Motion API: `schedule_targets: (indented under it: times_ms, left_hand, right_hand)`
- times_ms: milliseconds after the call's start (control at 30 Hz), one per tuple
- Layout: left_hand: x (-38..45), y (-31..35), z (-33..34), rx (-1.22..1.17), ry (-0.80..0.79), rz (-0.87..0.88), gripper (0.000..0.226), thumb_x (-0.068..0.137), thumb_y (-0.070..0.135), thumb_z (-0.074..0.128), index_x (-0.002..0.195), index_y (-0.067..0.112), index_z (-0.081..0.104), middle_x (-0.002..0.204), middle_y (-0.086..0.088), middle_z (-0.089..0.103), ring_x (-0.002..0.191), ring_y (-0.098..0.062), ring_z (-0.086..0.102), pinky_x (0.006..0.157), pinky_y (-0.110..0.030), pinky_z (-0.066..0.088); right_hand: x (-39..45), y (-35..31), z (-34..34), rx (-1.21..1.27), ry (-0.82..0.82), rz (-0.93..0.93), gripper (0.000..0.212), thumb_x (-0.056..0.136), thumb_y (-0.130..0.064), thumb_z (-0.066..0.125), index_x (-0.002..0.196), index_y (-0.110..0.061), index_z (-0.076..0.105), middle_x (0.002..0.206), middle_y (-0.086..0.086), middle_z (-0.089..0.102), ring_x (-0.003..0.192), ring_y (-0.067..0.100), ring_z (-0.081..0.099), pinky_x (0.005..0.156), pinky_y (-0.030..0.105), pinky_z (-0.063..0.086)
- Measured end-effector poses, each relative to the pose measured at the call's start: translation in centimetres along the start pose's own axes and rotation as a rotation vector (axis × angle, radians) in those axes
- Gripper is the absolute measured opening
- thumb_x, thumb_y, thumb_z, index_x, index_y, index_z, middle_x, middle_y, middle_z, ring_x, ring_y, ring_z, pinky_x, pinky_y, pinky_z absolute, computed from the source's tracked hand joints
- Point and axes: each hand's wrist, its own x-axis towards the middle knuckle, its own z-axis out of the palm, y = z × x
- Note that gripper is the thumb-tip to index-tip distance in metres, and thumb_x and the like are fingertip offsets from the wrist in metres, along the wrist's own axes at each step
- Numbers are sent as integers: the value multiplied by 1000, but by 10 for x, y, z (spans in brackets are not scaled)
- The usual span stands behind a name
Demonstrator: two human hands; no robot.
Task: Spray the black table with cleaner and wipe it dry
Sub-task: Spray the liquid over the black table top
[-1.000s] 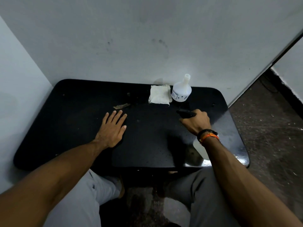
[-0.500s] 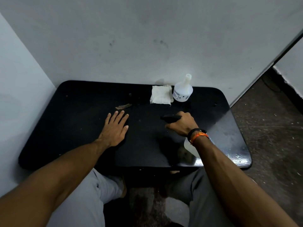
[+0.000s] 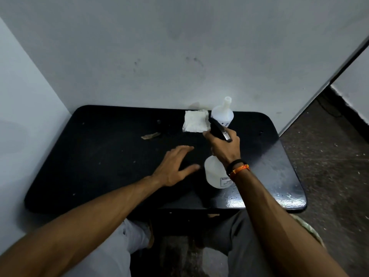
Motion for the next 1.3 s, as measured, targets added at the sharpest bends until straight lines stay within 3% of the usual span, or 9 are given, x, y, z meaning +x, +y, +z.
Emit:
schedule_targets:
  times_ms: [233,333,433,500,700,800,1000,1100,1300]
  left_hand:
    - [8,34,11,-180,21,-105,114,47,76,83,141,31,37,138,9,53,121,-10,53,101,-36,49]
    - [14,32,8,-198,98,-180,111,44,72,85,136,34,37,132,12,52,118,-9,53,94,-32,50]
    - [20,26,3,-205,147,-218,100,47,61,89,129,34,40,117,18,50,107,-5,53,83,-23,46]
    - [24,21,-1,-221,159,-230,97,48,56,92,128,32,42,116,17,51,105,-5,53,83,-25,48]
    - [43,-9,-24,-250,277,-297,91,46,54,93,121,28,48,116,7,60,105,-16,61,83,-37,57]
    - [58,-30,-38,-226,408,-336,88,47,50,93,119,22,51,112,-1,64,100,-23,63,79,-39,57]
    - [81,-79,-57,-195,484,-437,90,46,40,96,121,18,50,116,-4,63,102,-27,62,80,-41,57]
    - [90,-96,-62,-188,504,-446,91,49,38,96,122,16,48,119,-7,62,105,-29,61,81,-40,55]
    - [112,-118,-69,-244,523,-494,95,51,39,96,130,17,48,126,-6,61,114,-28,59,88,-36,52]
  right_hand:
    - [-1,-20,28,348,116,83,22,83,-19,79,78,-26,59,71,5,60,57,18,52,53,30,47]
    - [4,-20,38,350,53,0,12,82,-23,81,79,-24,69,79,1,64,61,17,55,54,29,48]
    - [8,-19,44,370,-5,-48,14,77,-23,85,84,-27,73,89,1,72,74,16,66,65,28,54]
    - [10,-16,45,326,-50,-40,27,72,-19,88,91,-30,73,97,1,74,88,19,71,74,27,58]
    - [28,3,34,-63,-217,-8,73,67,-17,88,133,-19,57,128,-2,63,113,14,60,85,24,51]
    - [36,16,22,-207,-226,19,57,77,-19,82,130,-13,62,128,0,63,114,12,57,86,19,45]
    - [50,47,17,-562,-223,25,20,83,-25,77,100,-16,75,97,-1,72,95,14,67,84,27,54]
    - [57,51,23,-649,-223,1,15,84,-26,75,97,-17,76,95,-1,73,93,15,67,87,32,56]
    - [68,61,36,-776,-266,-65,16,86,-23,72,99,-14,76,100,1,74,95,17,66,77,24,45]
